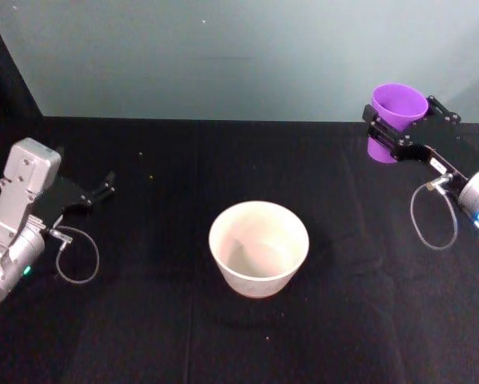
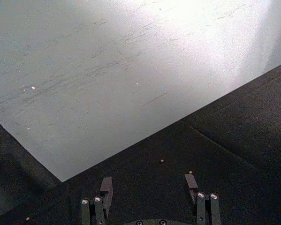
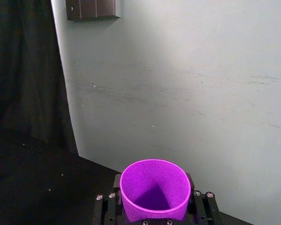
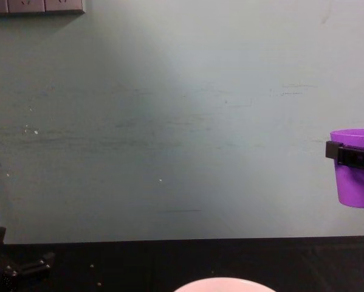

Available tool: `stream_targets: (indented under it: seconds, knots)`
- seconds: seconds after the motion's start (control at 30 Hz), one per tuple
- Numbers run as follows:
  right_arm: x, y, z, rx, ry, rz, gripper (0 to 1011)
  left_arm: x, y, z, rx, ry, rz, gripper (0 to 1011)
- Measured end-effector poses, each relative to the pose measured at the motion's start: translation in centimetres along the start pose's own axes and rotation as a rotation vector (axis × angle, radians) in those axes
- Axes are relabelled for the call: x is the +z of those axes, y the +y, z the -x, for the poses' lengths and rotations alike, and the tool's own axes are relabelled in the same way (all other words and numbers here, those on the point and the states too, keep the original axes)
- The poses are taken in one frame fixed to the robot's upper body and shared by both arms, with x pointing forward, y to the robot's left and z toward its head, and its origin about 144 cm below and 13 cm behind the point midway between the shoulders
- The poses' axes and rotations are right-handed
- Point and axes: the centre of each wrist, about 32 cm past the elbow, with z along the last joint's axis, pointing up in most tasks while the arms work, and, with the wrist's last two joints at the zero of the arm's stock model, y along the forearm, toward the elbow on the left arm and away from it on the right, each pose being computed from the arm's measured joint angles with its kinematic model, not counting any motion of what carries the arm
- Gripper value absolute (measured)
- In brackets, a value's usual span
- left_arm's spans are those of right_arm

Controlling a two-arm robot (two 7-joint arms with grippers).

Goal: Pick up the cup and pour the mung beans from the cup into the bowl.

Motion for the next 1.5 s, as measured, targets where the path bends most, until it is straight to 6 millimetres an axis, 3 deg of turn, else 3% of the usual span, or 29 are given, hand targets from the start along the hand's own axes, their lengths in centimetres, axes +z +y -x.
stream_targets:
  seconds: [1.5]
  knots:
    - [-0.11,0.05,0.00,0.001,0.000,-0.001,749,0.00,0.00,0.00,0.000,0.000,0.000,1000]
